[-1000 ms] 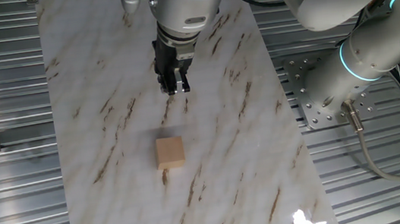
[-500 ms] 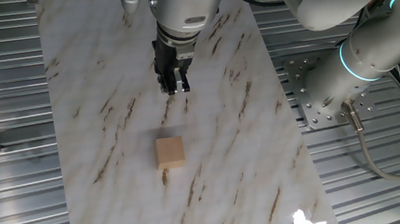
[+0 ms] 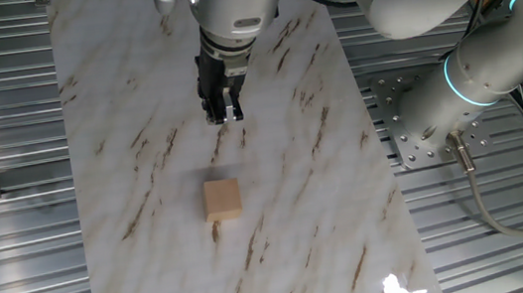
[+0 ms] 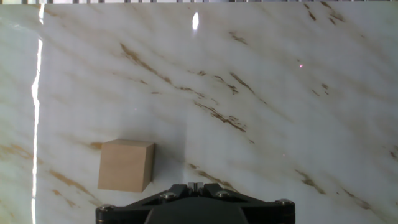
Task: Approach and touch the side of the small block
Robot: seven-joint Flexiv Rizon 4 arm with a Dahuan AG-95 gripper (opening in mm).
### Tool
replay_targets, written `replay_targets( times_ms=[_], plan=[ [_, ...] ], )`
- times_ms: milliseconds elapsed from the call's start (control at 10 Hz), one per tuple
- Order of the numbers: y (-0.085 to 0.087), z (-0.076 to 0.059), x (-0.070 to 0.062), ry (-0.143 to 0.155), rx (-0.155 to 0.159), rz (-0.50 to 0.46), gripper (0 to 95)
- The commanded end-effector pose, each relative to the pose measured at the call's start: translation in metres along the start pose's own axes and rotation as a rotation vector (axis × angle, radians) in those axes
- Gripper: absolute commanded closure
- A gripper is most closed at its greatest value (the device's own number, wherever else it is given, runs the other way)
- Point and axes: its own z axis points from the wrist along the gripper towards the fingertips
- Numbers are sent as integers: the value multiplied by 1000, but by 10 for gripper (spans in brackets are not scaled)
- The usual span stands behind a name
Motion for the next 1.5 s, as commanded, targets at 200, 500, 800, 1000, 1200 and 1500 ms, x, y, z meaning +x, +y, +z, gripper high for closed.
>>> replay_targets(
  times_ms=[200, 500, 800, 1000, 1200, 1500],
  plan=[
    [-2, 9, 1, -12, -16, -5, 950],
    [-3, 16, 0, -24, -31, -4, 950],
    [-4, 22, 0, -33, -55, 2, 950],
    [-5, 27, 0, -40, -60, 2, 950],
    [-5, 31, 0, -48, -62, 1, 950],
    [-5, 38, -1, -59, -67, 2, 950]
  ],
)
